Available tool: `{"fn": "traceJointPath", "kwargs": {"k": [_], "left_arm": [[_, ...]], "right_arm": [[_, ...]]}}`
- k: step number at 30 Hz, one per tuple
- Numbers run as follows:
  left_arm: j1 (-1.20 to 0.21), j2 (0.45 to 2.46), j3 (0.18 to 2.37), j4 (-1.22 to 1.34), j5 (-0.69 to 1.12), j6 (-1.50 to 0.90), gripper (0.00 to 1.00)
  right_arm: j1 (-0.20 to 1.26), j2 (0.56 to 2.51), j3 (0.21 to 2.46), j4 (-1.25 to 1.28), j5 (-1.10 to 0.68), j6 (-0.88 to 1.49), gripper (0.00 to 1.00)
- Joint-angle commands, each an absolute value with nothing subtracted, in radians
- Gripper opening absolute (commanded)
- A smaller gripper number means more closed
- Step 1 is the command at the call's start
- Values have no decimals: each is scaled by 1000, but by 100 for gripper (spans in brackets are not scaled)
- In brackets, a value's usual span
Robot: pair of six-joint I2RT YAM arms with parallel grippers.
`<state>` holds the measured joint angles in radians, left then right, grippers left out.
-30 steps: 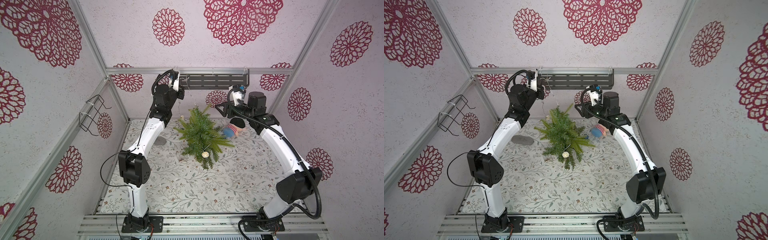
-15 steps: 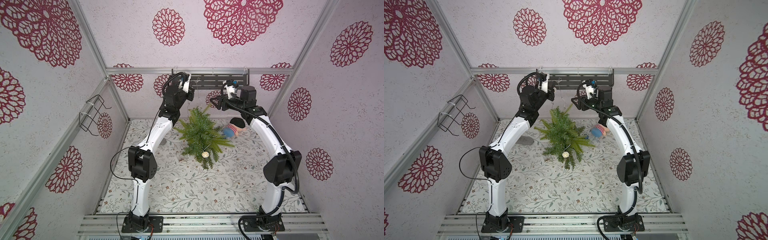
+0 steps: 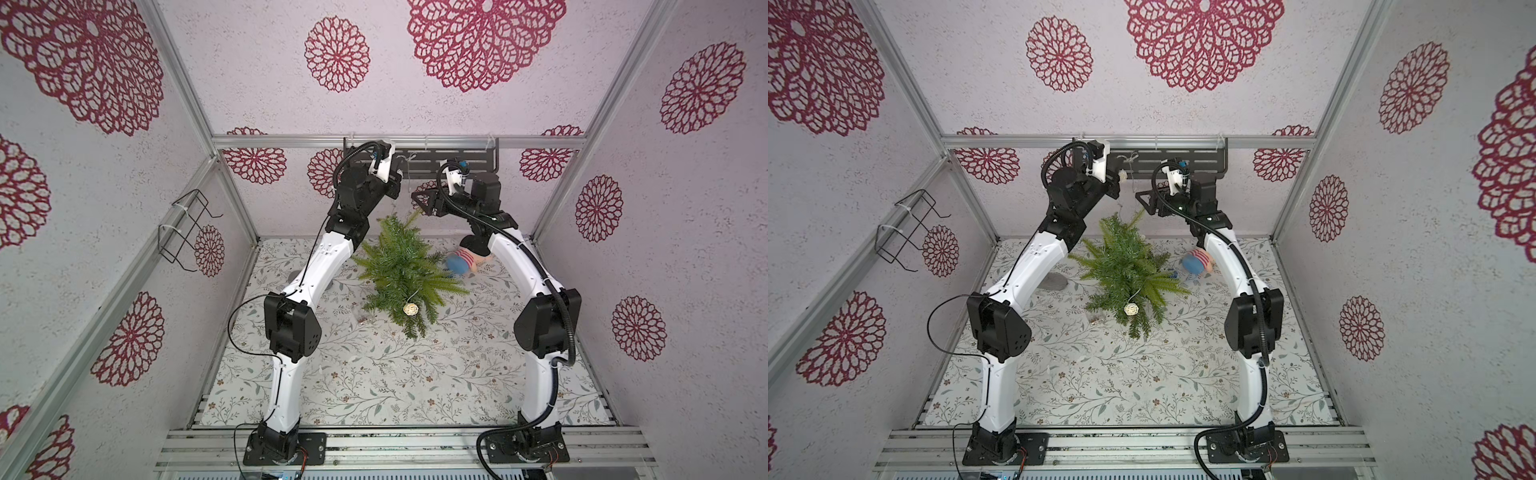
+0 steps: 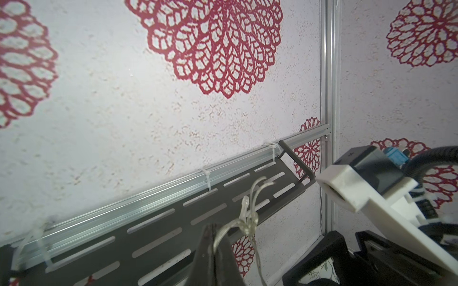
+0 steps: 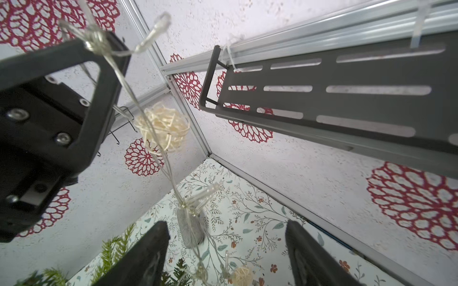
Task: Remove string lights from the small christmas tree
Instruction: Remove the light string from the Christmas tree.
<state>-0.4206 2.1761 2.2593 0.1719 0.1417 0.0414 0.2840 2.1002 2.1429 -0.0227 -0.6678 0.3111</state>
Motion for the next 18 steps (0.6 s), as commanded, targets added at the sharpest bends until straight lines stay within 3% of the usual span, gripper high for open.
{"fn": "traceJointPath", "kwargs": {"k": [1, 18], "left_arm": [[-428, 2198, 2284, 155, 154, 55, 0], [-446, 2219, 2327, 128, 150, 77, 0]], "right_arm": [[281, 2097, 2184, 74, -709, 363, 80], [305, 2229, 2313, 36, -568, 374, 74]]}}
